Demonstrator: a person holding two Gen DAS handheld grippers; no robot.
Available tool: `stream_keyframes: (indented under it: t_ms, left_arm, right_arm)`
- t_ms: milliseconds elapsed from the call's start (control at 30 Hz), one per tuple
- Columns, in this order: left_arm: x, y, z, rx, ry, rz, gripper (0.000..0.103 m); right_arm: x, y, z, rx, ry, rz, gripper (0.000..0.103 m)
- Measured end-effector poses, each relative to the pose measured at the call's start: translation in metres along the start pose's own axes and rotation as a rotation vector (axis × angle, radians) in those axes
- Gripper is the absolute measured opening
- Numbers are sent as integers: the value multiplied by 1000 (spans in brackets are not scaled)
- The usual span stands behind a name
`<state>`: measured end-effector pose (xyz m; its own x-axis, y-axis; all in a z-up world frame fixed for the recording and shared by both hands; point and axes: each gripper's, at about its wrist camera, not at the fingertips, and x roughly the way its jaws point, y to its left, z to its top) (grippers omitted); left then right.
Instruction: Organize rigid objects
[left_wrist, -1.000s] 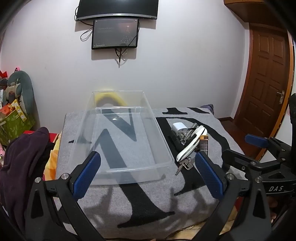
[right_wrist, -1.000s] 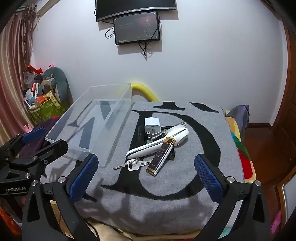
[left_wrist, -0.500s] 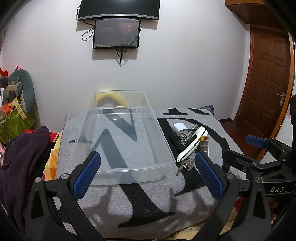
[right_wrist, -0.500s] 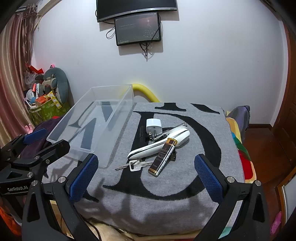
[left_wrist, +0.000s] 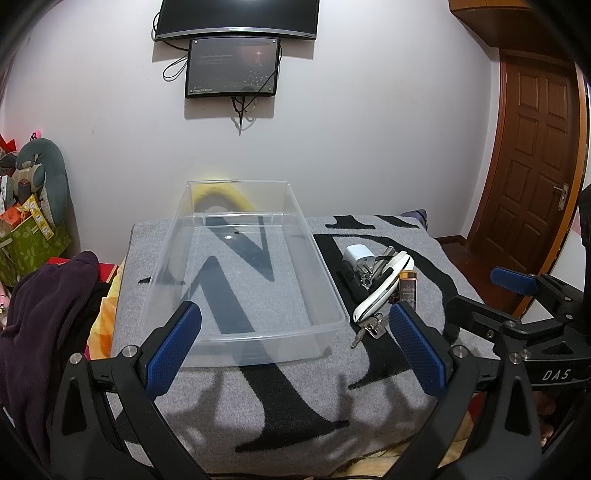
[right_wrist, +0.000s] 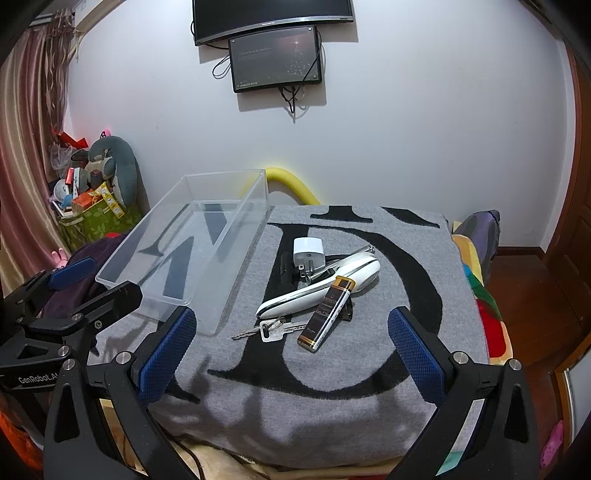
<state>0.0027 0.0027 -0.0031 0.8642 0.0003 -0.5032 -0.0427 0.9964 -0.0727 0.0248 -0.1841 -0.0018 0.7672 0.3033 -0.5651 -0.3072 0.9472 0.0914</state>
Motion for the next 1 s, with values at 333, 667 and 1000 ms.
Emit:
stream_keyframes:
  t_ms: [333,667,1000]
  left_arm:
    - [0,0,0,0,1,0,103]
    - [-1,-2,-1,4,0,-2,103]
    - [-1,-3,-1,4,2,-2,103]
  right_arm:
    - [0,0,0,1,-3,1,103]
    - [-2,2,2,1,-7,0,103]
    - [-2,3,2,3,-7,2,103]
